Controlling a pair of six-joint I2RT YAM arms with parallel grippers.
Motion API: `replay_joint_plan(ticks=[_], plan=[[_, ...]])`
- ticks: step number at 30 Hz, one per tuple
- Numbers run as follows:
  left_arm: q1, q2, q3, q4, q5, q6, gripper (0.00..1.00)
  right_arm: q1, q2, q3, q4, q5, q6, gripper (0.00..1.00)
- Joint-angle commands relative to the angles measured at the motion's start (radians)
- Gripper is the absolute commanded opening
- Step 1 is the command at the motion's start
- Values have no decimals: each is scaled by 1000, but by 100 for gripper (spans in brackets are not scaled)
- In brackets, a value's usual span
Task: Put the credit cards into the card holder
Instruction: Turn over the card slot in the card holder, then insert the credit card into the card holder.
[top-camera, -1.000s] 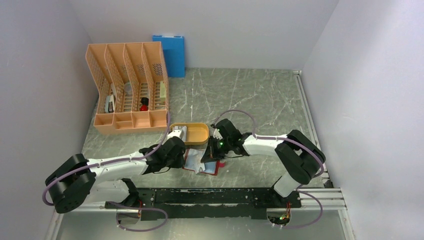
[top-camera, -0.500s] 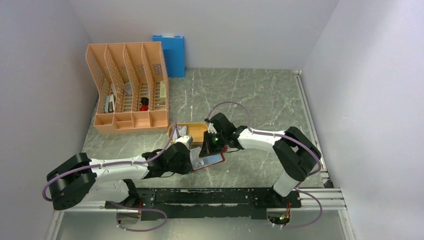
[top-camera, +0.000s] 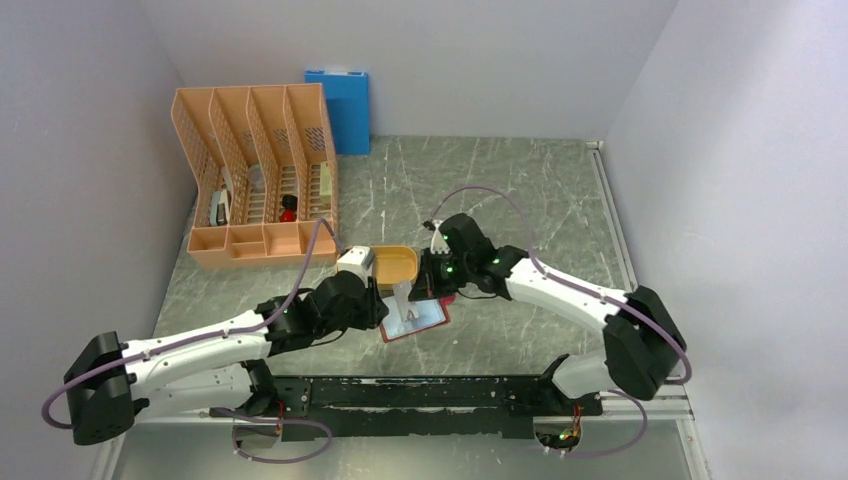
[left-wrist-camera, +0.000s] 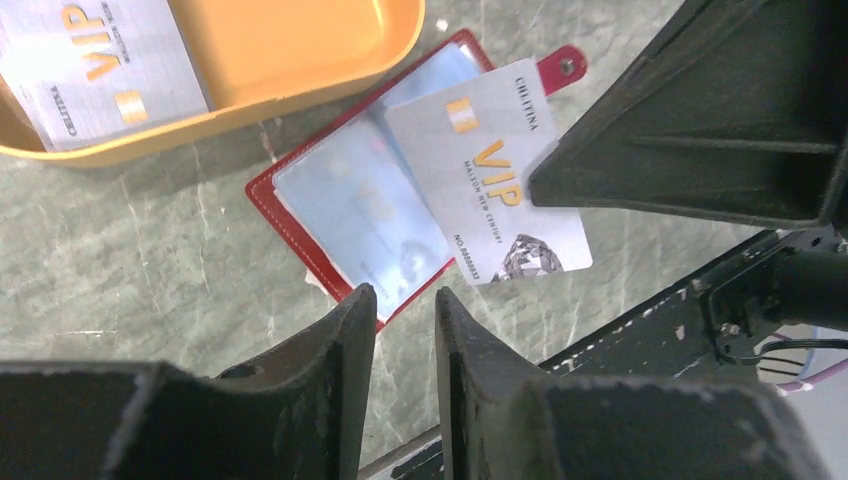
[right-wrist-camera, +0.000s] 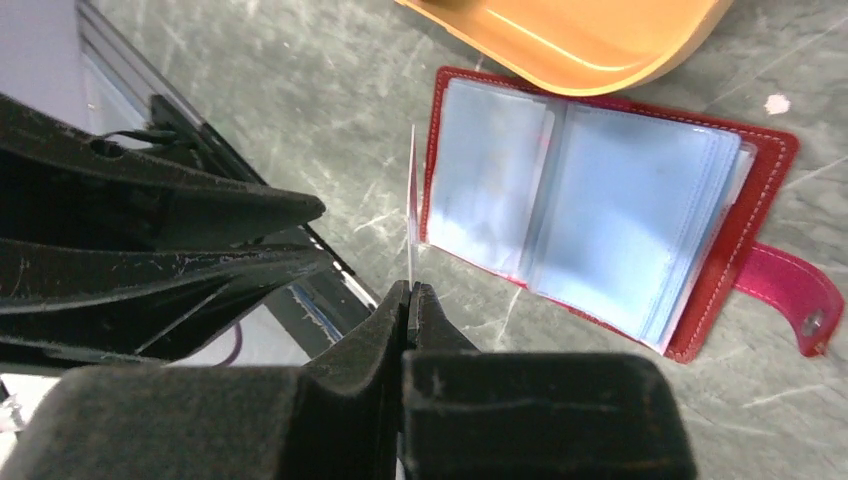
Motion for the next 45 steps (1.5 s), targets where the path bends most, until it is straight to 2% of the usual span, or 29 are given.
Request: replay_joint_plan(ticks=[1, 7, 11, 16, 20, 25, 34, 41, 45], plan=[[-6, -31, 31, -32, -52, 38, 34, -44, -86, -59, -30, 10, -14, 0], [-5, 56, 95, -17, -47, 44, 32, -64, -89, -162, 101, -64, 39, 0], [-5, 89, 79, 17, -31, 45, 32, -73, -73, -154, 93, -29, 31, 0], [-4, 139, 55, -24, -98, -8, 30, -140, -48, -174, 112, -45, 21, 0], [11, 178, 25, -45, -130, -36, 28, -144, -36, -187, 109, -34, -1, 0], [43, 264, 6, 36, -82, -21, 27, -143, -82, -238, 112, -27, -5, 0], [48, 415, 62, 115, -27, 39, 26, -139, -210, -385, 94, -15, 43, 0], [51, 446, 105, 111, -57, 60, 25, -140, -315, -362, 27, 8, 41, 0], [51, 353, 82, 80, -92, 32, 25, -143, -266, -298, 73, -7, 28, 0]])
